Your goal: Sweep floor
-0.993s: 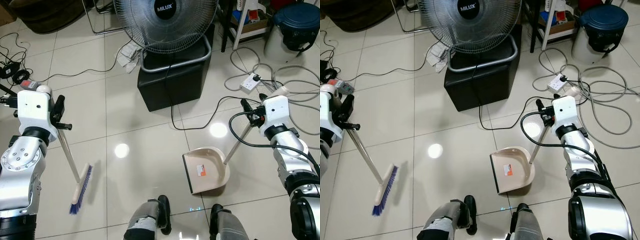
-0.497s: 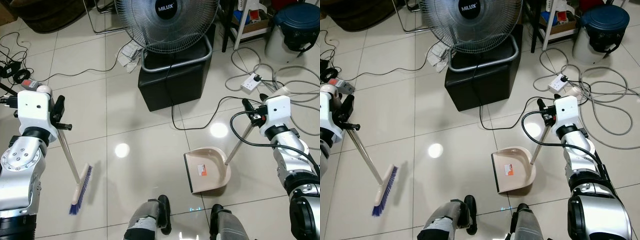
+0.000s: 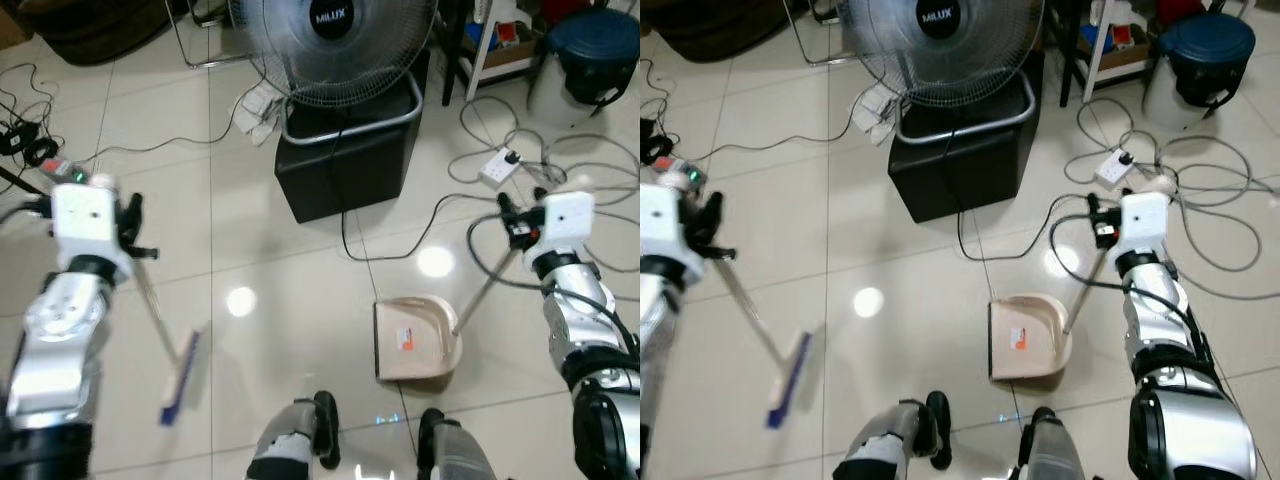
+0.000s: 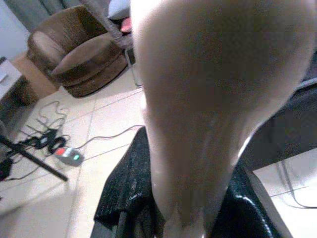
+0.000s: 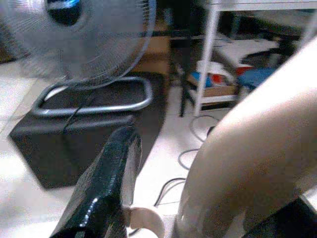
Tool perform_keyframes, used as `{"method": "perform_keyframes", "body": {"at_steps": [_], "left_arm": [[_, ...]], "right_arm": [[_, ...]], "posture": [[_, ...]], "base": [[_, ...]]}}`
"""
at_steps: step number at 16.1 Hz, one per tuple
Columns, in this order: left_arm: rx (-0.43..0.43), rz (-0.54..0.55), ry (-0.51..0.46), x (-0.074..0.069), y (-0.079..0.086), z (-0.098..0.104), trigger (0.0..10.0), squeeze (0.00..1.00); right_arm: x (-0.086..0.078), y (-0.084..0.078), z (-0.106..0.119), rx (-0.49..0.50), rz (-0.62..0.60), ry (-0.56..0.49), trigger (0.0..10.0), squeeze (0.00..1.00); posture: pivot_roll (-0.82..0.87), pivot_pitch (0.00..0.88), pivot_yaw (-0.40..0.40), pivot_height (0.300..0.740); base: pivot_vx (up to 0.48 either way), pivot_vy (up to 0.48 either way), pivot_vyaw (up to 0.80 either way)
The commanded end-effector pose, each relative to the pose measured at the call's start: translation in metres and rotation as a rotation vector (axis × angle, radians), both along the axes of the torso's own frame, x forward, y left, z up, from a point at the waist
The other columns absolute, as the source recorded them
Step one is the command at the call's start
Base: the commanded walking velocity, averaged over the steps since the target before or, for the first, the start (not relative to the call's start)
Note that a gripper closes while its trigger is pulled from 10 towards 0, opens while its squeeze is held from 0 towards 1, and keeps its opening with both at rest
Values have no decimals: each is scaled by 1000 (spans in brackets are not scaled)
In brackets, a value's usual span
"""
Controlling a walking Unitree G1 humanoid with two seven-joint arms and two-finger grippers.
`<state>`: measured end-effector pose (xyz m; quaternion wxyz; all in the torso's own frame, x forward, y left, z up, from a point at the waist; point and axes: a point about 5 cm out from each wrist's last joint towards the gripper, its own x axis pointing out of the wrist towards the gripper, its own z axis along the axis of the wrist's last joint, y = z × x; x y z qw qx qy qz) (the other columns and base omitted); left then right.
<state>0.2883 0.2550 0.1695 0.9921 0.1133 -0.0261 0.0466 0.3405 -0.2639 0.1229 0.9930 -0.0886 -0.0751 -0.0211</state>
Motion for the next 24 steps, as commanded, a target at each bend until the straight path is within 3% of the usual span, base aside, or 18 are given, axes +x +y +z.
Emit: {"method": "perform_keyframes", "body": {"at_steps": [1, 4, 10, 15, 19, 22, 24], "left_arm": [[17, 32, -17, 1, 3, -1, 10000, 0], [-17, 18, -11, 5, -9, -16, 10000, 0], [-44, -42, -9, 17, -24, -29, 10000, 0], [-63, -95, -2, 34, -44, -33, 10000, 0], [-40, -96, -15, 32, -44, -34, 10000, 0], [-16, -59, -10, 27, -33, -36, 10000, 0], [-3, -62, -18, 30, -34, -32, 10000, 0]], "right_arm": [[-2, 5, -1, 29, -21, -37, 0, 0], [-9, 16, -5, 70, -39, -88, 0, 0], [-30, 23, -2, 101, -81, -174, 0, 0], [-42, 33, -4, 133, -80, -155, 0, 0], [-37, 39, -3, 171, -49, -111, 0, 0], [-28, 42, -15, 209, 15, -11, 0, 0], [-20, 49, -14, 189, 128, 4, 0, 0]], "posture": [[90, 169, 140, 740], [19, 112, 112, 740], [-85, 39, 130, 740], [-136, 19, 155, 740], [-88, 27, 129, 740], [-75, 27, 118, 740], [-46, 59, 128, 740]], "base": [[0, 0, 0], [0, 0, 0], [0, 0, 0], [0, 0, 0], [0, 0, 0], [0, 0, 0], [0, 0, 0]]}}
